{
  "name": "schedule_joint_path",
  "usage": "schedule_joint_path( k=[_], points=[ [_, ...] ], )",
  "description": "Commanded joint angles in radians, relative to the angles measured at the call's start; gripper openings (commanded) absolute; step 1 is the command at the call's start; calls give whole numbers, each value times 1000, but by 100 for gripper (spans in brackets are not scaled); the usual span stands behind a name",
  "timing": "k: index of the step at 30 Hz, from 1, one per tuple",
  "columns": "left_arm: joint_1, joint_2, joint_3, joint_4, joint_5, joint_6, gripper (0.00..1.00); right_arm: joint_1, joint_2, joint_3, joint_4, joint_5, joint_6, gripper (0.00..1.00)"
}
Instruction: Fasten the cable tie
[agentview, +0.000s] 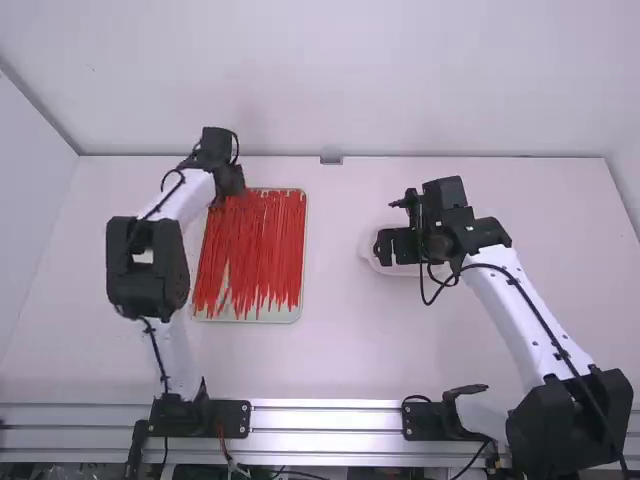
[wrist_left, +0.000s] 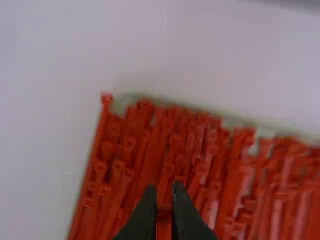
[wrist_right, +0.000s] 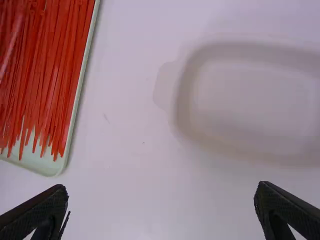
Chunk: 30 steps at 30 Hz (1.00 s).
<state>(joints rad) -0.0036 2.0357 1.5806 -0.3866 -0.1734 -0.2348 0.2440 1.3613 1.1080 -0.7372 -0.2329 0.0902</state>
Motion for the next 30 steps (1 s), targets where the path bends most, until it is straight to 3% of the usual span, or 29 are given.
schedule_joint_path(
  k=[1, 15, 22, 30],
  points=[
    [4, -111, 42, 11, -26, 27, 2, -2, 6, 37, -4, -6, 2, 100],
    [-11, -389, -2, -70, -28, -40, 2, -2, 6, 37, -3, -7, 3, 100],
    [-66, -570, -188, -46, -27, -66, 2, 20, 5, 37, 7, -32, 18, 100],
    [-155, -909, -486, 2, 21, -167, 2, 100, 3, 37, 79, -157, 17, 100]
  ],
)
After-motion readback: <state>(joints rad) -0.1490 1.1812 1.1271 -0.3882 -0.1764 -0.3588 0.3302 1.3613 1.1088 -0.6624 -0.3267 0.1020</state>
